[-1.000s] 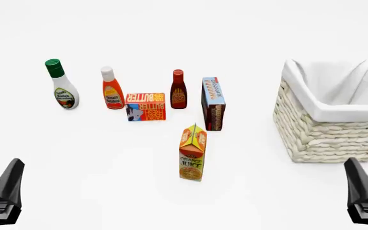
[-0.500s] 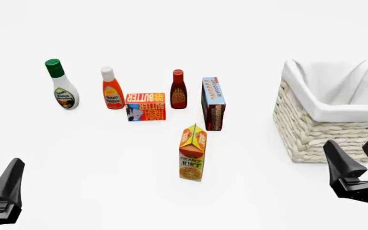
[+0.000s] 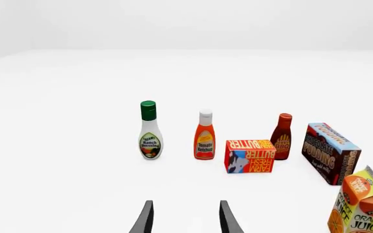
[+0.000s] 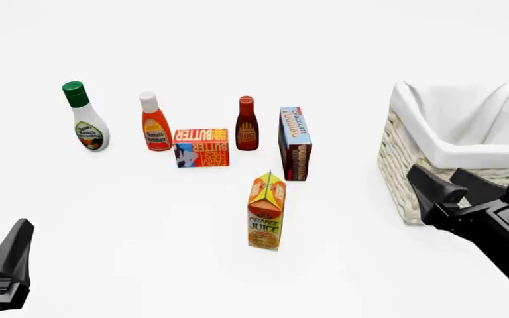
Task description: Pick the orange juice and place it in the basket.
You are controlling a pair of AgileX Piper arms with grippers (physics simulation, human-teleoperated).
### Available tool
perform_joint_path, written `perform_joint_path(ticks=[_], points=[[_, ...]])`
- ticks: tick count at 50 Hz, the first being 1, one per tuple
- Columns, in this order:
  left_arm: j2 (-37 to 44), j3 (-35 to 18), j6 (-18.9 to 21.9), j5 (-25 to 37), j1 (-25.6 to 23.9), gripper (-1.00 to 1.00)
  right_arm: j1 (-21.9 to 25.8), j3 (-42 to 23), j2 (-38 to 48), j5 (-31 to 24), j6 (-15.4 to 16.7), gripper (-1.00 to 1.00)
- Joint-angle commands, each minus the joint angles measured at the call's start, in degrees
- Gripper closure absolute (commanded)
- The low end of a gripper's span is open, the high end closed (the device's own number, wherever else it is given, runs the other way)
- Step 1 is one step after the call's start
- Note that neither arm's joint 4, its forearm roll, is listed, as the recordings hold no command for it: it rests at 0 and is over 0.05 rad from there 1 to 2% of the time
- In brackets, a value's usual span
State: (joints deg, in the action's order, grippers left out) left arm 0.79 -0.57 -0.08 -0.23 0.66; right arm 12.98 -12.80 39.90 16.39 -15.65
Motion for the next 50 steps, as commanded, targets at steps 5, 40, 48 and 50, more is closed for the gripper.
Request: perform_joint_path(ticks=[5, 40, 48, 50], points=[[-0.1, 0.2, 0.0, -0.1, -0.2, -1.00, 5.4, -7.2, 8.3, -2.6, -6.8, -1.00], [-0.1, 0.2, 0.0, -0.1, -0.2, -1.00, 12.0, -12.7, 21.9, -1.9, -20.9, -1.00], [0.0, -0.1, 0.0, 0.2, -0.2, -1.00, 13.4, -15.2, 20.9, -5.8, -23.1, -1.00], [-0.1, -0.1, 0.0, 0.2, -0.2, -1.00, 14.6, -15.5, 21.0, -5.9, -24.9, -1.00]])
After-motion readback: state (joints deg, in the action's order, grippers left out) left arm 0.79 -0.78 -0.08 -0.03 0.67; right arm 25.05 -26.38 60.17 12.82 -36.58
